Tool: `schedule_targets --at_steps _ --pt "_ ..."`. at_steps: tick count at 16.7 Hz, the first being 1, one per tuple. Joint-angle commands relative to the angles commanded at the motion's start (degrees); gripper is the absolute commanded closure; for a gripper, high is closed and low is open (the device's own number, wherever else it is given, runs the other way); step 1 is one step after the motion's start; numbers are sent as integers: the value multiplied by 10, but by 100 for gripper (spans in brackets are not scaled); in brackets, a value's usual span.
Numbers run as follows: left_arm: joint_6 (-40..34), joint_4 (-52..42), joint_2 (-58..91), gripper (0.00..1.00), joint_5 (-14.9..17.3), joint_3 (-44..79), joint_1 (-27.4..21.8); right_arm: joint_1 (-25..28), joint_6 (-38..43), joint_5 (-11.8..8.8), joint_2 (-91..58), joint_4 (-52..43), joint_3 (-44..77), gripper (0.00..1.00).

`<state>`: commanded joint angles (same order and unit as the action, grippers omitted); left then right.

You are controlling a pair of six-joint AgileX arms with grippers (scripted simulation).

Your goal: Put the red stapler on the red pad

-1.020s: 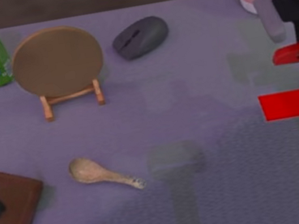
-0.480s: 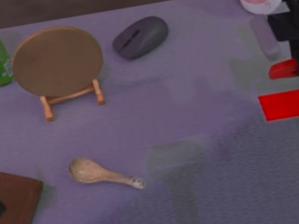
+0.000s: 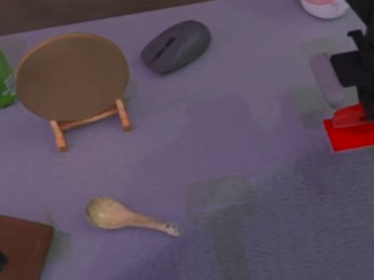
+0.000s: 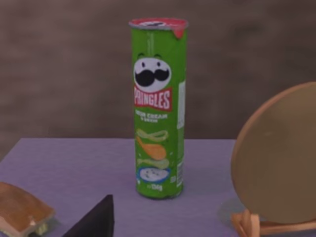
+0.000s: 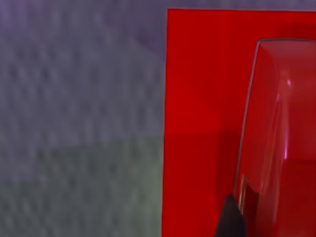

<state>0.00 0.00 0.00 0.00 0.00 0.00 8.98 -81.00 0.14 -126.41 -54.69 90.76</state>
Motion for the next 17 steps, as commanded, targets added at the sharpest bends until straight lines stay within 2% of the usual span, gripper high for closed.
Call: schedule_targets --at_steps 2,15,17 --pt "0 0 0 0 0 0 0 0 0 0 0 0 0 100" --pt "0 0 0 0 0 0 0 0 0 0 0 0 0 2" --pt "0 0 0 0 0 0 0 0 0 0 0 0 0 0"
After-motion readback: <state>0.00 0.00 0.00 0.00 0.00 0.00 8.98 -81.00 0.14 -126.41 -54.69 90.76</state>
